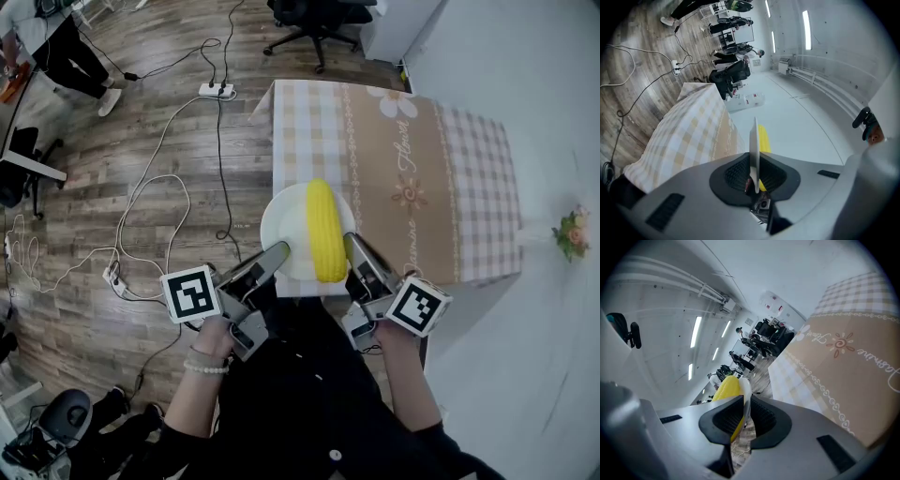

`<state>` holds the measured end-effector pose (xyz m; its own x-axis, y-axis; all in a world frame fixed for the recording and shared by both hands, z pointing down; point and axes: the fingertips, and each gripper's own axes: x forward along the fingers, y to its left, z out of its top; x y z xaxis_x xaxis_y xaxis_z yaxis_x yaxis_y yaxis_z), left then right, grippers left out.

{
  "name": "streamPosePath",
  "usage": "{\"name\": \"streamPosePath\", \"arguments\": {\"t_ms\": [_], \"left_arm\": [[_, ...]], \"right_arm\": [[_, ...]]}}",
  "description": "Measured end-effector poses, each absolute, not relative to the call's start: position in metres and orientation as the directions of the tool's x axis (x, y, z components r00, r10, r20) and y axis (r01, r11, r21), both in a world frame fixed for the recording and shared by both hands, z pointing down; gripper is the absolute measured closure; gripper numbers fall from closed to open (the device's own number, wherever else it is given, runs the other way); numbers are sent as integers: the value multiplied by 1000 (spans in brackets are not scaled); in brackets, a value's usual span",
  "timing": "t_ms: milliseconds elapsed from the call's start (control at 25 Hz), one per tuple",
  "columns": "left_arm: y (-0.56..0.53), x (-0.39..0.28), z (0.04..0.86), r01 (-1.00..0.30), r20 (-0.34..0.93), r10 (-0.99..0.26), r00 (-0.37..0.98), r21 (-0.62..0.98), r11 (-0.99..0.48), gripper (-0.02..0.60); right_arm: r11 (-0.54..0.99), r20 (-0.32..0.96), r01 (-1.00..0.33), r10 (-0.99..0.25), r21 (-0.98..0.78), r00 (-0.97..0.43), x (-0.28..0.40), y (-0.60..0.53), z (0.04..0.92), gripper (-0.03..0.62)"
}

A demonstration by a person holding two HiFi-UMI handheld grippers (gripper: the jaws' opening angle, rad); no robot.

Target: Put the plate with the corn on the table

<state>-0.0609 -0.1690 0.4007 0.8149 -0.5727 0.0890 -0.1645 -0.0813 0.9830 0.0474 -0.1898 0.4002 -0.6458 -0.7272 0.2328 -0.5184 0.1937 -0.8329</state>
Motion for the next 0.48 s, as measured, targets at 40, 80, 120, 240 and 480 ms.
{"name": "streamPosePath", "arguments": {"t_ms": [40,80,120,240,480], "left_arm": [[-170,-59,402,-168,94,-575,813,983,-78,535],[-171,-57,402,-172,98,-577,811,982,-75,535],[-173,-55,403,-175,102,-578,809,982,-72,535],[-176,-50,407,-192,116,-583,804,979,-69,537],[-181,-40,415,-210,139,-603,785,976,-49,540]], "right_arm": [[194,233,-516,-724,-834,-649,49,-191,401,517],[193,235,-514,-720,-836,-652,51,-193,402,517],[191,237,-512,-717,-837,-655,52,-194,403,517],[193,240,-508,-707,-840,-665,58,-198,406,519],[183,284,-535,-684,-825,-672,73,-204,417,520]]}}
